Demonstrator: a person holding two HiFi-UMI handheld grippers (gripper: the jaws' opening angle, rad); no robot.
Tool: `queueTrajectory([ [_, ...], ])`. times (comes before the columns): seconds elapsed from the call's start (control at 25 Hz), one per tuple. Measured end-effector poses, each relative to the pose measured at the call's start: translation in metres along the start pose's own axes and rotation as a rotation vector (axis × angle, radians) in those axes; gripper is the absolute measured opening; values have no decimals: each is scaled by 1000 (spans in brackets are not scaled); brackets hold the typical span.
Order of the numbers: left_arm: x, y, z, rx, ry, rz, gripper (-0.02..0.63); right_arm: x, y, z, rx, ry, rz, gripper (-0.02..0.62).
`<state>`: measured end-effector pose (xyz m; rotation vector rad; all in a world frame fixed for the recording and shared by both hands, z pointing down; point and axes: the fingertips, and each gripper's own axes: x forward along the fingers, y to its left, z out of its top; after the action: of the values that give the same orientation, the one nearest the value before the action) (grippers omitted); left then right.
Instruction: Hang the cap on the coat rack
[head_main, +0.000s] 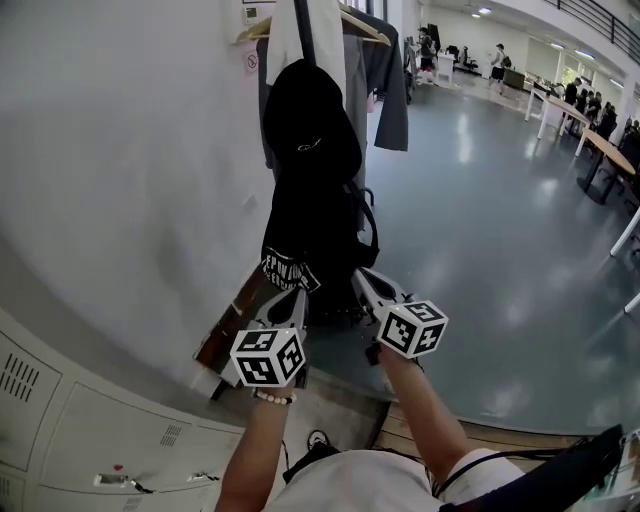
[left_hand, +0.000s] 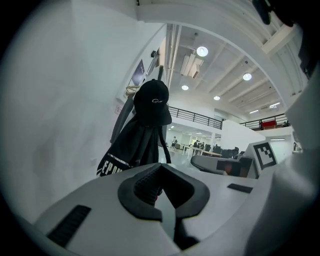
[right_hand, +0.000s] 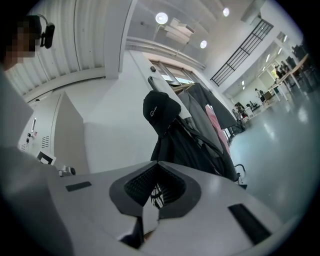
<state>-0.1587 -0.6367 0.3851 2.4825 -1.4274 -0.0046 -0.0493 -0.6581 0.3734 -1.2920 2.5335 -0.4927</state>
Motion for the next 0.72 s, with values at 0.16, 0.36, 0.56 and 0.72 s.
queueTrajectory([
  [0.16, -19, -20, -23, 25, 9, 10, 5, -43, 2, -18, 21, 28, -6, 3],
  [0.36, -34, -31, -35, 20, -6, 41, 5, -75, 9, -35, -15, 70, -24, 3],
  [0.56, -39, -40, -40, 37, -2, 60, 4, -89, 12, -35, -61, 81, -46, 3],
  [0.72, -39, -40, -41, 34, 5, 67, 5, -89, 13, -36, -95, 102, -57, 3],
])
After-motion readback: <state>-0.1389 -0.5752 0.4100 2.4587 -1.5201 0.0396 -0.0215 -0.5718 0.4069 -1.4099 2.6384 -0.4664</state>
